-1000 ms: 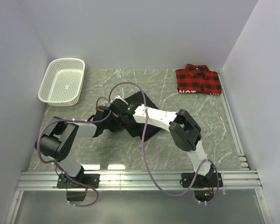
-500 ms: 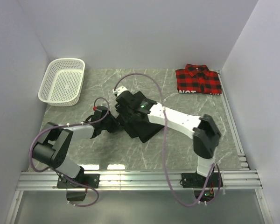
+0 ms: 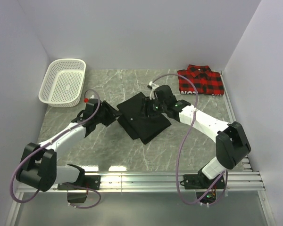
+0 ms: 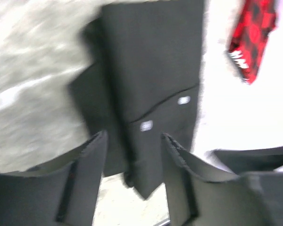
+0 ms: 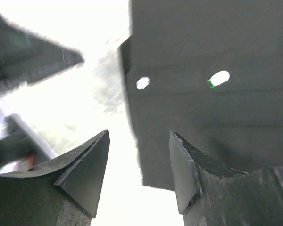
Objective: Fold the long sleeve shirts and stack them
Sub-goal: Fold the shirt
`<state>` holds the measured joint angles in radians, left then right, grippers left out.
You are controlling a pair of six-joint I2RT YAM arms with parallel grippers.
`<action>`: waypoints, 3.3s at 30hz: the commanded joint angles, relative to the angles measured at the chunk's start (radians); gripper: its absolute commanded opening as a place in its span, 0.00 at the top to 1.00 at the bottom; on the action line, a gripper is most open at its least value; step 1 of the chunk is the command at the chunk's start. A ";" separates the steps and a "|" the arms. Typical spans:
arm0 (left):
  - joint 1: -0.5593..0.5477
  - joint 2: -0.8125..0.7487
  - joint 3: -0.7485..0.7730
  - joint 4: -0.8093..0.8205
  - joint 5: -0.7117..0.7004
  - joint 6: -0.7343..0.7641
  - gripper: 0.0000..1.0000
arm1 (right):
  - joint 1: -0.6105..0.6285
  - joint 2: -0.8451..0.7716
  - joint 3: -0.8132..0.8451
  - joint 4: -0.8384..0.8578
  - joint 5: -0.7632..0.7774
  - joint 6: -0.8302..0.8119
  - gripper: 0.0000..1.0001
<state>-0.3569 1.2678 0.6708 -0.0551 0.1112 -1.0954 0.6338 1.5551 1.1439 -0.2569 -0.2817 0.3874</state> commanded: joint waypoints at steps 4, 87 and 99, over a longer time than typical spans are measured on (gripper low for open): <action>0.001 0.168 0.295 -0.054 0.082 0.107 0.64 | 0.000 0.020 -0.044 0.162 -0.329 0.126 0.40; 0.039 0.415 0.095 0.113 0.051 -0.003 0.90 | -0.338 0.298 -0.386 0.345 -0.620 0.194 0.52; 0.038 0.398 0.104 0.093 0.035 0.031 0.89 | -0.241 0.073 -0.293 0.142 -0.576 0.056 0.54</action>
<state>-0.3202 1.7039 0.7799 0.0814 0.1864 -1.1007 0.3195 1.6981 0.7742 -0.0551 -0.8570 0.5041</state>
